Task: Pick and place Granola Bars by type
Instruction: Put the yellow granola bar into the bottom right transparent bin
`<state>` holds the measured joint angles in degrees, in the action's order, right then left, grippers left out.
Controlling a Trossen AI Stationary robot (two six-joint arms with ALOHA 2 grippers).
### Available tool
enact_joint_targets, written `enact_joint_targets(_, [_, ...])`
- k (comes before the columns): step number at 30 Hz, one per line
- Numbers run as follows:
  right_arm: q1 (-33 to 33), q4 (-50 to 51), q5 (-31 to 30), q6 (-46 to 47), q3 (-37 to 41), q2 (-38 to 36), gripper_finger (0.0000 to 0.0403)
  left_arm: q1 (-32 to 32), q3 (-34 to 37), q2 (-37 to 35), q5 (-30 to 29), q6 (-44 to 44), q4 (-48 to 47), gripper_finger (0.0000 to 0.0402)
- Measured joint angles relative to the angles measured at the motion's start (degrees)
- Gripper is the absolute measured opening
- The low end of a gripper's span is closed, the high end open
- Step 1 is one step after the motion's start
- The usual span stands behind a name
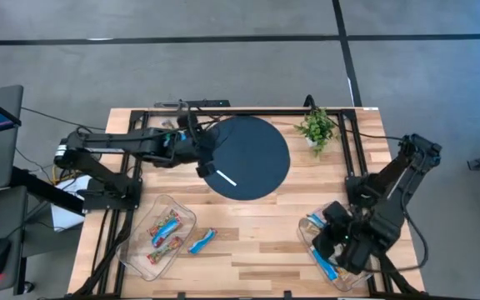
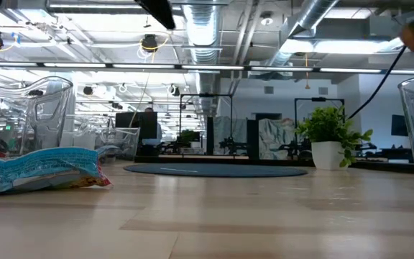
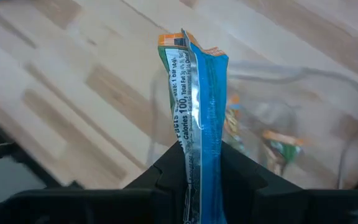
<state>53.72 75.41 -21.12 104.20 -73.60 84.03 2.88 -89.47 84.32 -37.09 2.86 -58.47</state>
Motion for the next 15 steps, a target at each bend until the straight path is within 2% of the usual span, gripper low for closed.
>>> enact_joint_targets(8, [5.3, 2.1, 3.4, 11.2, 0.0, 7.2, 0.0066, -1.2, 0.0, 4.4, 7.9, -3.1, 1.6, 0.0177])
enact_joint_targets(15, [5.9, 2.3, 11.5, 14.5, 0.0, 11.2, 0.0067, -2.4, 0.0, 7.9, 18.8, -5.4, 3.7, 0.0177])
